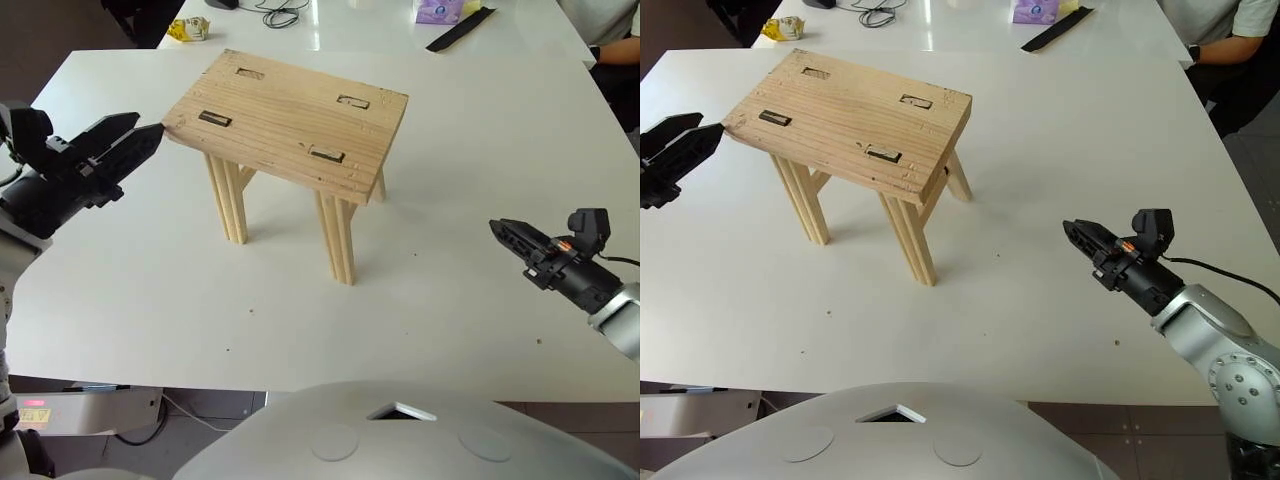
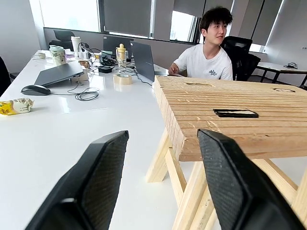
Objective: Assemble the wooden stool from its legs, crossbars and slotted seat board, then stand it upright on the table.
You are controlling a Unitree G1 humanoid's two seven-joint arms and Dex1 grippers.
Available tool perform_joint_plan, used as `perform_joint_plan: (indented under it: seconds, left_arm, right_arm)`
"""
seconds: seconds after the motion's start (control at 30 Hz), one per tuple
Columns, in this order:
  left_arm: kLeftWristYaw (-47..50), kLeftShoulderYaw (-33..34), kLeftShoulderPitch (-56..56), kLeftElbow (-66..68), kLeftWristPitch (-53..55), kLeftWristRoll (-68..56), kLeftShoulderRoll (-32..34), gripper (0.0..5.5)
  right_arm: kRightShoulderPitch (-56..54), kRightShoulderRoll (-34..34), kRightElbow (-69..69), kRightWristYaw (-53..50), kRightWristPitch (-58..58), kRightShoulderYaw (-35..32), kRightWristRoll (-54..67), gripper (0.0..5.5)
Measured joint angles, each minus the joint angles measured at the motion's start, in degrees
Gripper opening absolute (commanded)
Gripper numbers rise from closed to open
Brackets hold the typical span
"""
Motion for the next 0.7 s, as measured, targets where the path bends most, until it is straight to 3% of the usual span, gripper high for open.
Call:
perform_joint_plan:
  seconds: [0.3, 0.57, 0.7]
  left_arm:
    - [-2.02, -2.53, -3.69, -1.71, 7.08, -3.2, -0.63, 4.23]
    - [-6.11, -1.78, -0.02, -2.71, 16.81, -8.19, -1.39, 4.23]
    - [-3.96, 0.88, -4.13, -2.62, 18.52, -13.22, -2.84, 4.23]
  right_arm:
    - [-4.28, 5.55, -0.2, -0.54, -0.89, 1.53, -4.72, 1.36]
    - [-6.83, 7.86, -0.49, -1.11, -0.25, 2.01, -6.4, 1.36]
    - [-7.25, 8.72, -0.5, -1.12, -0.18, 2.04, -7.09, 1.36]
